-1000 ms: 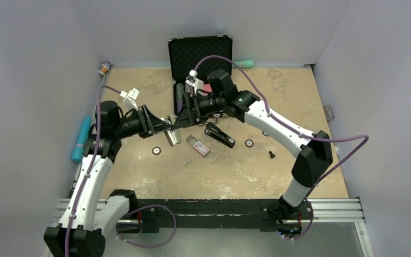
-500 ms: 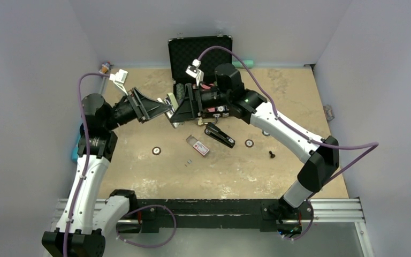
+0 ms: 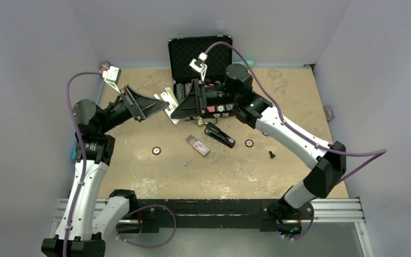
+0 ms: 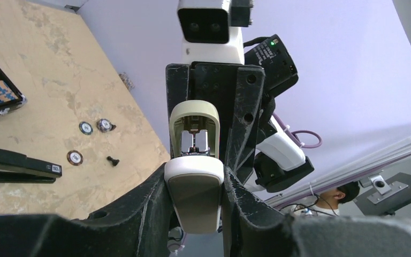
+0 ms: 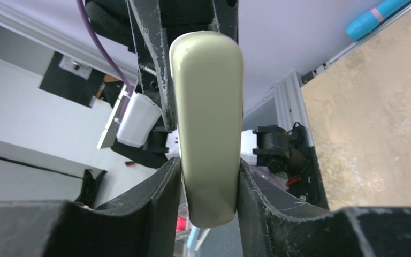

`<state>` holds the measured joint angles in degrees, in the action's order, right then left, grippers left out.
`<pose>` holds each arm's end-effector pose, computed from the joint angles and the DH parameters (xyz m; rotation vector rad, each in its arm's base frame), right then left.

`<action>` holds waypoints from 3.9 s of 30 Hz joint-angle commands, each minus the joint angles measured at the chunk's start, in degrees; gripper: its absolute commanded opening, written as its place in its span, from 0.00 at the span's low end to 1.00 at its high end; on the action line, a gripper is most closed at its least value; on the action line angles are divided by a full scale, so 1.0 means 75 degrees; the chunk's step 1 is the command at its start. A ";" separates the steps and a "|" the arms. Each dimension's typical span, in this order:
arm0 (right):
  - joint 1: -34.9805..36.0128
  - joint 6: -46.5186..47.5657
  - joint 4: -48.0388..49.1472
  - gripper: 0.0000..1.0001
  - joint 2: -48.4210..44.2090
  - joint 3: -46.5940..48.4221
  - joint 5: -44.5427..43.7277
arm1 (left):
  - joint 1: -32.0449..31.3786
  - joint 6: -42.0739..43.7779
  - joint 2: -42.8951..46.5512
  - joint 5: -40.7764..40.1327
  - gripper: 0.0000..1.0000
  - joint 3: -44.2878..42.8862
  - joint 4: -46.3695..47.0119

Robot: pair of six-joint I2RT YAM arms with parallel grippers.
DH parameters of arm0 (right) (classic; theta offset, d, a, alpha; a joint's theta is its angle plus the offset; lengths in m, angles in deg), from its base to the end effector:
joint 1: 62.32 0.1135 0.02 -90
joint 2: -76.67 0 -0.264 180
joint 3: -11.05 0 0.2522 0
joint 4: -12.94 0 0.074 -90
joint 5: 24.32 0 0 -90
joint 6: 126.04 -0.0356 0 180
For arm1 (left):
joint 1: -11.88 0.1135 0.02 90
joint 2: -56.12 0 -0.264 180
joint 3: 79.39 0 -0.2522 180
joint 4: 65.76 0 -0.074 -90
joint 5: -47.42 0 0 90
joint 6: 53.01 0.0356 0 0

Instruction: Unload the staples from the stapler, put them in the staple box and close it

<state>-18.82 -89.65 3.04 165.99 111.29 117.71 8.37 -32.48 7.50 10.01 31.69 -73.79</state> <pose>0.2421 0.2684 0.4270 -0.7185 1.8367 1.9183 0.1734 -0.0390 0.4194 -0.0428 1.6720 -1.6186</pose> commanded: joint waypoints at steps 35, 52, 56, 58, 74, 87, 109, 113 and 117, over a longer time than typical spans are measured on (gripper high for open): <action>0.0694 0.0514 -0.1091 0.00 -0.0616 0.0360 -0.1599 | 0.0004 0.2088 0.0997 -0.0882 0.79 -0.1160 -0.3491; -0.0327 0.1036 -0.4071 0.00 -0.2072 -0.0543 -0.4858 | 0.0010 0.4530 0.1702 -0.3416 0.86 -0.1597 -0.7912; -0.1056 0.0951 -0.5029 0.00 -0.2504 -0.1012 -0.6159 | 0.0001 0.5101 0.1898 -0.4412 0.86 -0.1343 -0.8828; -0.1415 0.1044 -0.5570 0.00 -0.2507 -0.1110 -0.6790 | 0.0010 0.5311 0.2056 -0.5083 0.86 -0.1176 -0.9154; -0.3172 0.1956 -0.5639 0.00 -0.0343 -0.1237 -0.9318 | 0.0006 0.5630 0.2941 -0.5756 0.82 0.0372 -0.9531; -0.4116 0.2974 -0.5333 0.00 0.3066 0.1190 -0.8903 | 0.0000 0.5674 0.3009 -0.5540 0.81 0.0498 -0.9412; -0.5544 0.3372 -0.5637 0.16 0.5095 0.2591 -0.8513 | 0.0022 0.5630 0.3123 -0.5572 0.80 0.0520 -0.9379; -0.5558 0.3422 -0.5620 0.35 0.4987 0.2505 -0.8446 | 0.0022 0.5633 0.3166 -0.5574 0.80 0.0534 -0.9379; -0.5557 0.3504 -0.6018 0.83 0.4883 0.2926 -0.8466 | 0.0022 0.5640 0.3184 -0.5550 0.80 0.0525 -0.9368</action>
<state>-60.83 -64.60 -40.43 205.66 129.96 53.71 8.48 9.14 30.69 -31.86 35.23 -145.39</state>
